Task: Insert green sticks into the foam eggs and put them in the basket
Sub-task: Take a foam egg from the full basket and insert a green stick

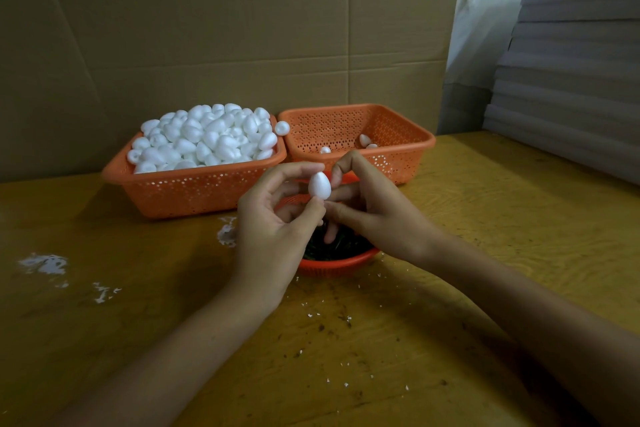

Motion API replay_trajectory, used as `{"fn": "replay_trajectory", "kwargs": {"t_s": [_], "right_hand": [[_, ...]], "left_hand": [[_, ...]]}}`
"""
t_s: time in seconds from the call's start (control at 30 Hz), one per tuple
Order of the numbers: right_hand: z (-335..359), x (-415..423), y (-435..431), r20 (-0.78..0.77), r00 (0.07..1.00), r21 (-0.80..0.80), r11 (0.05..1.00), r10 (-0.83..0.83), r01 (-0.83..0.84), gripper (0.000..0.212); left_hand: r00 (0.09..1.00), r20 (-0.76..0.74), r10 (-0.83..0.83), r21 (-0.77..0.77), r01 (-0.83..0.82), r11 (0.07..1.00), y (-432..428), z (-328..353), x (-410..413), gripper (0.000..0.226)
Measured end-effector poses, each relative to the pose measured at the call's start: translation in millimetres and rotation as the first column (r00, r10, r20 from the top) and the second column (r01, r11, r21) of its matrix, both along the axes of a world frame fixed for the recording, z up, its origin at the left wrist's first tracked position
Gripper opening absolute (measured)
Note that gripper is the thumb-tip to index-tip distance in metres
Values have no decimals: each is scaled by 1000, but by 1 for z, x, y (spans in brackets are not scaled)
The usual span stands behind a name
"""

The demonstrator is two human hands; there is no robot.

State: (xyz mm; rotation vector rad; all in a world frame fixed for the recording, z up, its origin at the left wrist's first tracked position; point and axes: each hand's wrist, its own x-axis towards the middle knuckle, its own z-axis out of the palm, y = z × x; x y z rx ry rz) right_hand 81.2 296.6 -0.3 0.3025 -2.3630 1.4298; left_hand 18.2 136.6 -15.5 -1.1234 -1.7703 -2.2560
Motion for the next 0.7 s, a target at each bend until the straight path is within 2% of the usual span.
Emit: {"fn": "replay_trajectory", "kwargs": {"t_s": [0.3,0.43,0.53,0.63,0.67,0.7], "right_hand": [[-5,4,-4,-85,996,-35,999,-12,9,28],[-10,2,-2,-104,994,-58,998,-32,26,26],[-10,1,-1,-103,994,-78,996,-43,35,25],[-7,0,1,-136,989,-149,988,-65,45,26],[-5,-1,2,-149,985,-188,981,-82,53,27],[-2,-2,5,-154,982,-230,971,-110,73,27]], "left_hand": [[999,37,24,13,-24,1000,2,1,1,21],[1000,1,22,-17,-22,1000,1,-1,-2,23],[997,-65,33,-56,-37,998,1,-1,0,31],[984,-146,97,-57,-107,993,-2,-3,4,53],[961,-235,149,-59,-167,984,-4,-2,7,57],[900,-378,217,-58,-257,965,-5,-5,11,55]]}}
